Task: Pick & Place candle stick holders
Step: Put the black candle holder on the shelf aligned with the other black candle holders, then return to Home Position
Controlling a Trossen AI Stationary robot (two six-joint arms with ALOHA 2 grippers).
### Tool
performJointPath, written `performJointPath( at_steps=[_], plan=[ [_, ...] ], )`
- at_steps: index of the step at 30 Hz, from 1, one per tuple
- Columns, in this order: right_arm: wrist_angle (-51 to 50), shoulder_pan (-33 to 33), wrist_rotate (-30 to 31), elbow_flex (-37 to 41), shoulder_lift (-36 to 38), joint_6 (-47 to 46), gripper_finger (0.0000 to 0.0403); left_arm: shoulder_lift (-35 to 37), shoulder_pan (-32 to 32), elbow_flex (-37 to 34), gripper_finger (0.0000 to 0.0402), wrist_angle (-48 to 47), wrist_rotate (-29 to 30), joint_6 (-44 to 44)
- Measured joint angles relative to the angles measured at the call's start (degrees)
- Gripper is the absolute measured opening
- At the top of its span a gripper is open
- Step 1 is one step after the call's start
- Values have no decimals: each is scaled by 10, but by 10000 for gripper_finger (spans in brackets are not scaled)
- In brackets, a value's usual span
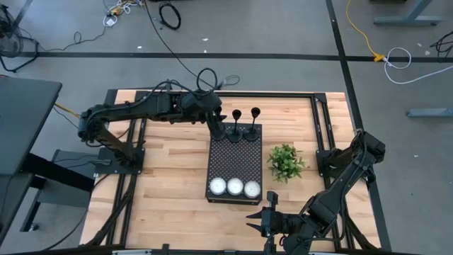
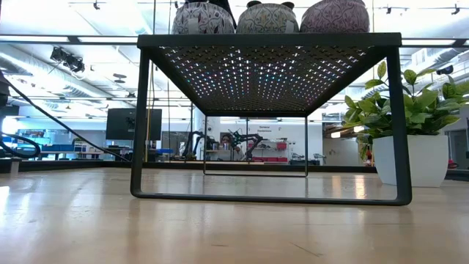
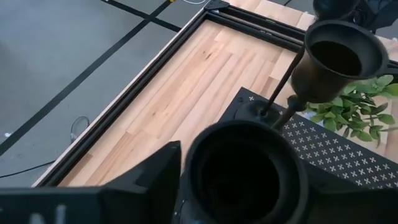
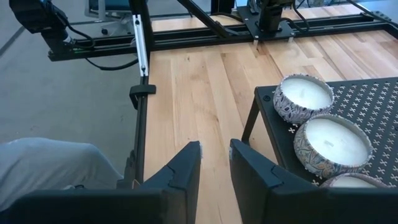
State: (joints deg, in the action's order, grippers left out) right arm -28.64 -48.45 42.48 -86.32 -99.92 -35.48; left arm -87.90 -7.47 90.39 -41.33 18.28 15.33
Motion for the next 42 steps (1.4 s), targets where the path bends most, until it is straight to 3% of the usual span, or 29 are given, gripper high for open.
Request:
performJointPath(
  at_steps=[8,18,28,32,35,38,42],
  plan=[
    [-1,0,0,0,0,0,86,33,0,0,255,-4,-1,-9],
    [-4,0,0,0,0,0,86,106,18,0,249,-28,-10,-9],
    [-8,0,1,0,0,2,86,201,62,0,248,-153,-10,36],
    [-14,0,54,0,4,40,86,229,109,-7,248,-211,21,78],
    [-10,1,124,0,5,48,86,252,165,-49,248,-238,75,110],
    [-25,2,141,0,5,68,86,282,227,-121,248,-227,123,155],
    [-101,-1,166,0,10,16,86,321,319,-238,248,-128,175,167]
  ],
)
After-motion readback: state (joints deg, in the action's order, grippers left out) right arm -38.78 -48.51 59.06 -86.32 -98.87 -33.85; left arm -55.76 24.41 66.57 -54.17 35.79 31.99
